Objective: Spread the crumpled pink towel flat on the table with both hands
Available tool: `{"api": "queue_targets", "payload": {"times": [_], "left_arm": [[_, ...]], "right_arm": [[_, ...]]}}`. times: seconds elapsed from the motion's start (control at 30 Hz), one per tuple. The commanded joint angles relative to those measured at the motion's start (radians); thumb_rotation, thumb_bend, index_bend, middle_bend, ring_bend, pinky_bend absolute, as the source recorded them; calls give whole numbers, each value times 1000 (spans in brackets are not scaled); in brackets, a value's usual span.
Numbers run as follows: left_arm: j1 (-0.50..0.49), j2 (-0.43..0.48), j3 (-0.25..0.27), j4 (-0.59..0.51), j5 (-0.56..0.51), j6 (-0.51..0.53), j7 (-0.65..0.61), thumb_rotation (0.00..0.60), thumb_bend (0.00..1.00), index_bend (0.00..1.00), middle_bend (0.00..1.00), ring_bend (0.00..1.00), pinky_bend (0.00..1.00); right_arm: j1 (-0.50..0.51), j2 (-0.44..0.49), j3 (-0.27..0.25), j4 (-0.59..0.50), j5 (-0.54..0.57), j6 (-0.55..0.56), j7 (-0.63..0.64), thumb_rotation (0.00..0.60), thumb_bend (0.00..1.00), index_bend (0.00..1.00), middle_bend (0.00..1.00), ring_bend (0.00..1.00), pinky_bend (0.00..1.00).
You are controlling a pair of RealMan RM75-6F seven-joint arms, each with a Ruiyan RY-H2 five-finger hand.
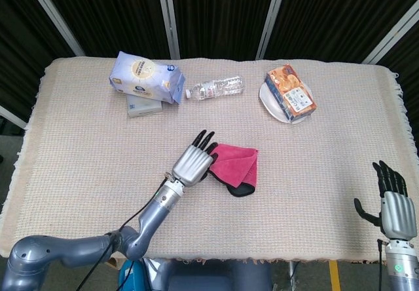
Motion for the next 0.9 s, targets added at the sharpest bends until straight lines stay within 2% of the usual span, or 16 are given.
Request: {"api": "queue_targets", "payload": {"times": [0.03,0.2,0.57,0.9], "left_arm": [[-11,-15,5,18,0,-1,-8,600,259,487,227,0,31],[-31,-42,9,52,4,-2,-16,600,295,531,235,0,31],[-49,-49,21,80,33,21,-33,600,458,598,244,0,31],[-40,-11,23,47,27,41,-36,600,499,607,245,0,31]], "right_arm": [[-1,0,0,0,-1,2,3,600,331,0,0,0,0],[-1,0,1,0,-2,4,7,600,331,0,0,0,0],[-3,2,3,5,1,5,18,600,331,0,0,0,0],[-4,3,-1,2,-8,8,18,600,331,0,0,0,0]]}}
